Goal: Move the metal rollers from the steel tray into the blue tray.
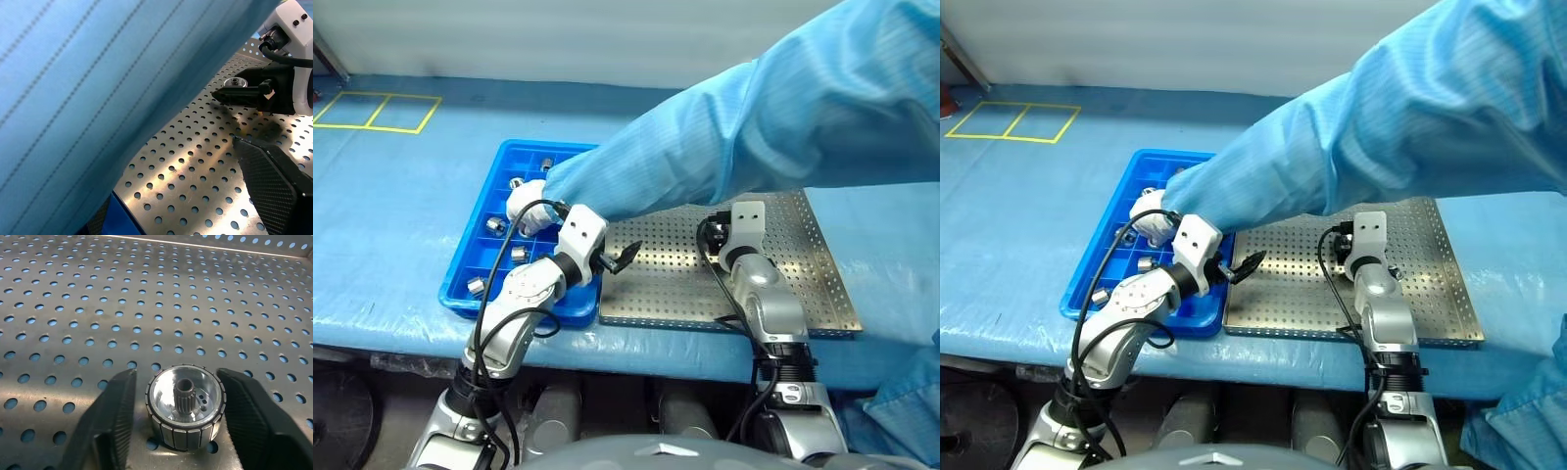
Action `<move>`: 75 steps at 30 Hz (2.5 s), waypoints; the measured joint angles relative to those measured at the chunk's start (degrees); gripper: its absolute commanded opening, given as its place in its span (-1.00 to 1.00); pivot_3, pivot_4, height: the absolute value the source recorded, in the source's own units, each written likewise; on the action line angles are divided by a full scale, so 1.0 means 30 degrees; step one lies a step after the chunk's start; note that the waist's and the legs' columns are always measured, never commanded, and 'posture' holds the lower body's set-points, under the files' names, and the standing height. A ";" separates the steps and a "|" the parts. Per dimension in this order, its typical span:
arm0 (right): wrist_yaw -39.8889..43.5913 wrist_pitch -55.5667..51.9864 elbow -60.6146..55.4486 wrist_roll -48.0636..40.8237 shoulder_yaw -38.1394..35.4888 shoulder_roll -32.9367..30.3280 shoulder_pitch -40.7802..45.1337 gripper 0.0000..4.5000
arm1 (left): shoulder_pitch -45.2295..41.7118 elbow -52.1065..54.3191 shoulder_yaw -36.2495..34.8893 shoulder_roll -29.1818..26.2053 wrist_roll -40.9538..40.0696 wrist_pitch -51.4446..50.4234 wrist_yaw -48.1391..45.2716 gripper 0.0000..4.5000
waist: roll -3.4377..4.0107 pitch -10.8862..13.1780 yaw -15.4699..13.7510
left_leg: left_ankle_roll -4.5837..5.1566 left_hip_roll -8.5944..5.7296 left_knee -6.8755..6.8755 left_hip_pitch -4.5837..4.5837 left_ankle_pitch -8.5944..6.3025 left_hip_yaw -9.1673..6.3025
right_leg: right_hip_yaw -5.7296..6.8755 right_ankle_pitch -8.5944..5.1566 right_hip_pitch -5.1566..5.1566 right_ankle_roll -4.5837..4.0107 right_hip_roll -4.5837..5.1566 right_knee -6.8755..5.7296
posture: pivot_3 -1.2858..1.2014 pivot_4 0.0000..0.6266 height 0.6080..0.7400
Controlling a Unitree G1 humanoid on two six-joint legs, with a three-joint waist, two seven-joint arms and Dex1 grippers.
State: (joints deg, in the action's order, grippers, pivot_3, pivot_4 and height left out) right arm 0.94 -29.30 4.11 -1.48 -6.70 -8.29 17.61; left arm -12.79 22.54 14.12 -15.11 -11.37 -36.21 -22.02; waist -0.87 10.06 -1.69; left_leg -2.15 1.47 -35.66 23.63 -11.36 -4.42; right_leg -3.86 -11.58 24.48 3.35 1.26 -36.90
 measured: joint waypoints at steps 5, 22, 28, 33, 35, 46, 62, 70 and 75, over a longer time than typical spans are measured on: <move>0.0038 -0.0043 -0.0137 -0.0028 0.0049 0.0019 -0.0061 -0.22 | 0.0000 0.0004 -0.0016 -0.0083 -0.0005 -0.0019 0.0060 0.84 | 0.0002 -0.0001 0.0015 | 0.0000 0.0001 0.0000 -0.0003 0.0000 0.0001 | -0.0001 0.0000 0.0000 0.0000 -0.0002 -0.0002 | 0.20 -0.52 1.00; 0.6609 -0.2728 -0.6345 -0.2803 0.4072 -0.1660 -0.0965 -0.23 | 0.1169 0.2357 -0.1579 -0.1412 0.0046 -0.1359 0.0707 0.84 | 0.0004 -0.0002 -0.0052 | 0.0001 0.0009 -0.0006 -0.0005 -0.0001 -0.0013 | 0.0008 -0.0003 -0.0005 -0.0001 -0.0007 -0.0009 | 0.23 -0.52 1.00; 0.7938 -0.3365 -0.7479 -0.3488 0.5932 -0.1520 -0.0716 -0.23 | 0.2291 0.4250 -0.2567 -0.2471 0.0530 -0.3111 0.1655 0.84 | 0.0004 -0.0002 -0.0229 | 0.0000 0.0010 -0.0015 -0.0007 -0.0001 -0.0017 | 0.0013 -0.0003 -0.0008 0.0000 -0.0008 -0.0008 | 0.26 -0.52 1.00; 0.8854 -0.3242 -0.7211 -0.3644 0.7785 -0.0692 0.0367 -0.23 | 0.3009 0.5420 -0.3518 -0.3155 0.0912 -0.4601 0.2381 0.84 | 0.0003 -0.0002 -0.0326 | -0.0001 0.0014 -0.0012 -0.0011 -0.0001 -0.0021 | 0.0021 -0.0003 -0.0007 -0.0001 -0.0009 -0.0010 | 0.29 -0.52 1.00; 0.8961 -0.2783 -0.6242 -0.3506 0.8260 -0.0305 0.1039 -0.23 | 0.3215 0.5711 -0.3763 -0.3313 0.1176 -0.5070 0.2607 0.84 | 0.0001 -0.0001 -0.0403 | -0.0002 0.0011 -0.0015 -0.0010 -0.0001 -0.0020 | 0.0026 -0.0003 -0.0009 0.0000 -0.0007 -0.0009 | 0.31 -0.52 1.00; 0.9961 0.0880 0.0881 -0.2539 0.8698 0.1650 0.5088 -0.23 | 0.4755 0.6930 -0.3956 -0.3279 0.1343 -0.5811 0.2946 0.84 | 0.0000 -0.0001 -0.1372 | -0.0005 0.0018 0.0039 -0.0015 -0.0001 -0.0021 | 0.0031 -0.0008 0.0010 -0.0013 -0.0017 -0.0003 | 0.39 -0.52 1.00; 1.0223 0.3465 0.6477 -0.1444 0.8229 0.2885 0.6894 -0.23 | 0.5997 0.7656 -0.3999 -0.3021 0.1327 -0.5747 0.3173 0.84 | 0.0001 -0.0001 -0.2646 | -0.0016 0.0019 0.0050 -0.0014 -0.0001 -0.0019 | 0.0036 -0.0010 0.0019 -0.0016 -0.0022 0.0004 | 0.41 -0.52 1.00; 0.9235 0.4135 0.6416 -0.0800 0.7611 0.2594 0.6826 0.65 | 0.5448 0.7605 -0.3694 -0.3022 0.1303 -0.5584 0.2931 0.84 | 0.0002 -0.0001 -0.2927 | -0.0023 0.0019 0.0054 -0.0010 -0.0002 -0.0016 | 0.0036 -0.0013 0.0024 -0.0018 -0.0022 0.0009 | 0.37 -0.52 1.00; 0.9127 0.3389 0.3041 -0.0937 0.7078 0.1725 0.5081 0.65 | 0.4661 0.7218 -0.3281 -0.2764 0.1049 -0.5016 0.2324 0.84 | 0.0002 -0.0001 -0.2936 | -0.0028 0.0017 0.0050 0.0016 -0.0003 -0.0020 | 0.0038 -0.0012 0.0032 -0.0018 -0.0018 0.0023 | 0.33 -0.52 1.00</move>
State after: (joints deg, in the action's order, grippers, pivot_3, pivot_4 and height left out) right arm 28.32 -19.13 13.24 -4.29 14.54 -3.11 32.85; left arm 1.19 44.19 4.28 -23.40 -8.22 -51.26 -15.05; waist -0.87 10.06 -10.50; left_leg -2.24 1.52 -35.51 23.68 -11.37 -4.48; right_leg -3.74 -11.61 24.57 3.30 1.20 -36.83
